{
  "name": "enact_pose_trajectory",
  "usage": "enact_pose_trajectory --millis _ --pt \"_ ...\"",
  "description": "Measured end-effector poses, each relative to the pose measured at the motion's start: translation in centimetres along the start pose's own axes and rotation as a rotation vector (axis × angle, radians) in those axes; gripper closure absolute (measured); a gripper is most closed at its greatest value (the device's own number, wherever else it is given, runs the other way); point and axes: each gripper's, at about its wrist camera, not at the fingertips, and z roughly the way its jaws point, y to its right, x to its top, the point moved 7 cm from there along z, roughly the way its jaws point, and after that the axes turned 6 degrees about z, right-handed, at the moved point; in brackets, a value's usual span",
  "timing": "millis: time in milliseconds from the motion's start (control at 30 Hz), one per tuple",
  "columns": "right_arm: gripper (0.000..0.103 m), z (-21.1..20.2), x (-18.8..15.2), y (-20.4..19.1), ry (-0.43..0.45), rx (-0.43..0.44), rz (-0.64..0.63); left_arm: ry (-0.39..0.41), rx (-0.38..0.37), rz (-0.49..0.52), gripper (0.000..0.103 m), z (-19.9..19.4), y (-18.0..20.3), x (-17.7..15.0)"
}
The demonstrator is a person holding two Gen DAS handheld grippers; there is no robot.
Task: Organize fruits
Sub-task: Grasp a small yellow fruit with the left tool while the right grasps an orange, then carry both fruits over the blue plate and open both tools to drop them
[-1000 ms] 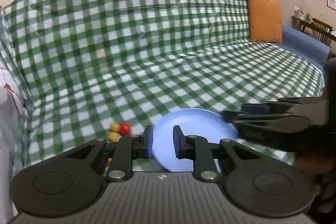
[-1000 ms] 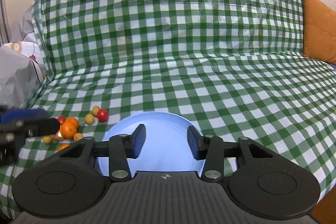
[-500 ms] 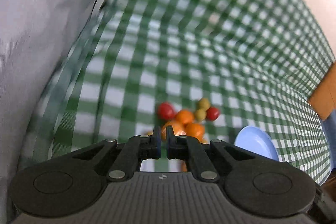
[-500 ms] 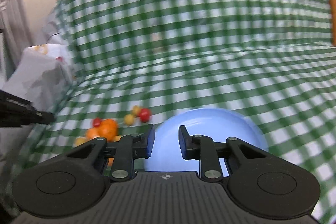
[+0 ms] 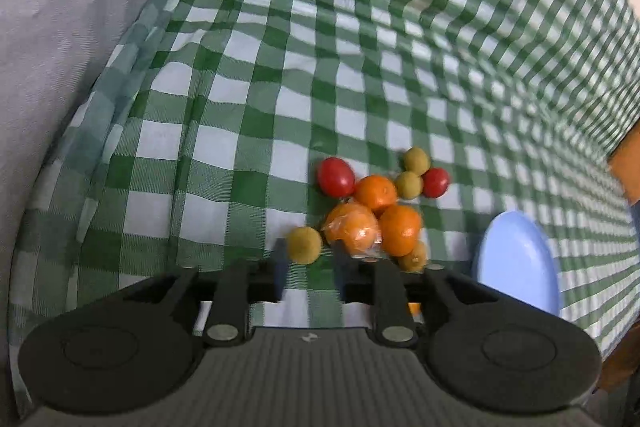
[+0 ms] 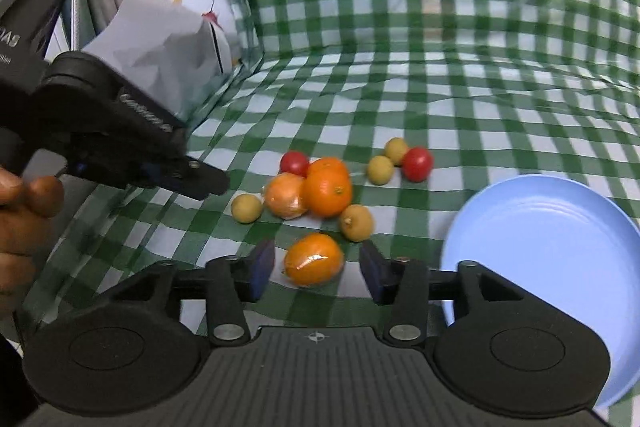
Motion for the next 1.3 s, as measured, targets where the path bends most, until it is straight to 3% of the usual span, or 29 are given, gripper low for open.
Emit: enact_pose_trajectory --millis 133,333,433,467,500,533,633,1033,1300 --pt "0.048 2.5 -0.2 -0.2 -0.048 -0.035 0.005 -0.03 0.05 0.044 0.054 1.6 0.3 0.1" --pt "0.045 4.4 -0.6 -0.2 -0.095 -0.06 0.003 -0.063 0.086 0.092 0.054 3.3 0.5 -0.1" --pt "0.046 4.9 -1.1 -0.2 -0.113 -0.067 -0.01 -0.07 0.103 0.104 0.057 3.8 0.4 -0.1" --pt "0.046 5.0 -1.1 -0.3 -0.115 -0.07 -0.015 -0.07 0.105 0.108 0.065 3.9 0.4 -0.1" --pt "0.049 5.0 -1.2 -0.3 -0.116 -0.071 -0.019 -0.07 0.103 0.114 0.071 3.9 0.4 0.0" --pt "0.059 5.2 -1.2 -0.3 -0.115 -0.069 -0.024 -0.07 0.098 0.118 0.076 3.9 0.6 0.0" --pt "0.062 4.8 -1.3 -0.3 -0.114 -0.057 -0.041 -0.063 0.117 0.133 0.076 3.6 1.0 0.0" --pt "0.062 -1.9 1.8 0.9 -0.018 -0.041 -0.051 0.05 0.118 0.094 0.076 -0.8 1.5 0.0" --pt "0.062 -8.2 6.4 7.2 0.114 -0.145 -0.056 0.191 0.091 0.124 0.076 -4.8 5.3 -0.6"
